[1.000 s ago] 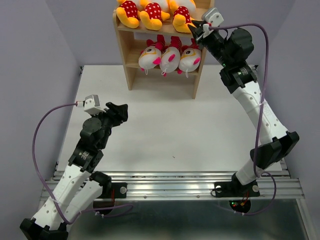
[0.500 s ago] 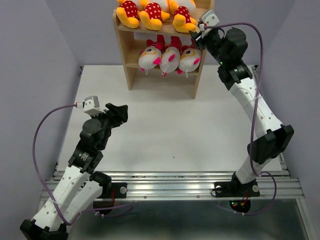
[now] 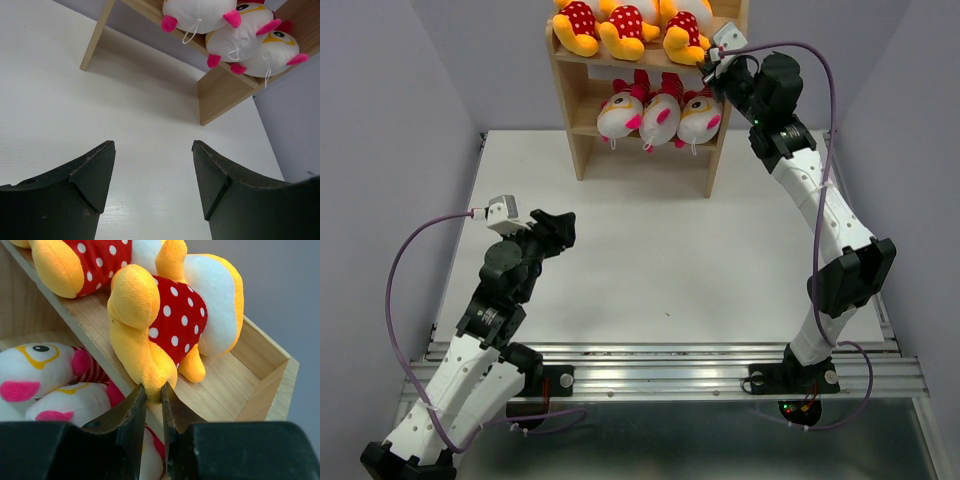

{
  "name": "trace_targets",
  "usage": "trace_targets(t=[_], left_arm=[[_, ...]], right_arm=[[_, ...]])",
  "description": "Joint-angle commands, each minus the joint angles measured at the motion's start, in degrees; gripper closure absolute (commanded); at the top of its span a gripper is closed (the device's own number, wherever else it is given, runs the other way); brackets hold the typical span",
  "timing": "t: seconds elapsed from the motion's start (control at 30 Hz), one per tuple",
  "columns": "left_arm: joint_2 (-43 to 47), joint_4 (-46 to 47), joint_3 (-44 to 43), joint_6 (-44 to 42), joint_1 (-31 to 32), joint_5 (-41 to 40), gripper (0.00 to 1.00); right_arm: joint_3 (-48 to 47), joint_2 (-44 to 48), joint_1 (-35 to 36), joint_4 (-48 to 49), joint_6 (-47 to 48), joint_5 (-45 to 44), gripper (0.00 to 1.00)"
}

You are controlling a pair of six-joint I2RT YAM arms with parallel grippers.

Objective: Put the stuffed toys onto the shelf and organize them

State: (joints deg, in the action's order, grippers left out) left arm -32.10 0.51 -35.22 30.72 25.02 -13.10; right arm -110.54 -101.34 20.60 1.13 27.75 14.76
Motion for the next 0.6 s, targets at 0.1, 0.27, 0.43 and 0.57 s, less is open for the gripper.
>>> trace_targets(t=[0.1, 0.27, 0.43, 0.57], left_arm=[[0.3, 2.5, 0.9, 0.3, -0.2, -0.2, 0.26], [-0.2, 2.8, 0.8, 0.2, -0.2, -0.1, 0.26], [-0.4, 2.9, 1.0, 0.2, -0.2, -0.2, 0.26], [-0.9, 3.4, 1.3, 0.2, -0.2, -0.1, 0.25]], right_arm=[[-5.1, -0.7, -0.2, -0.4, -3.3, 6.5, 0.8], [-7.6, -2.1, -0.2, -0.9, -5.9, 8.4, 0.81], [-9.1, -3.2, -0.2, -3.2, -6.8, 8.9, 0.8], [-7.4, -2.5, -0.2, -3.2, -6.3, 9.4, 0.62]])
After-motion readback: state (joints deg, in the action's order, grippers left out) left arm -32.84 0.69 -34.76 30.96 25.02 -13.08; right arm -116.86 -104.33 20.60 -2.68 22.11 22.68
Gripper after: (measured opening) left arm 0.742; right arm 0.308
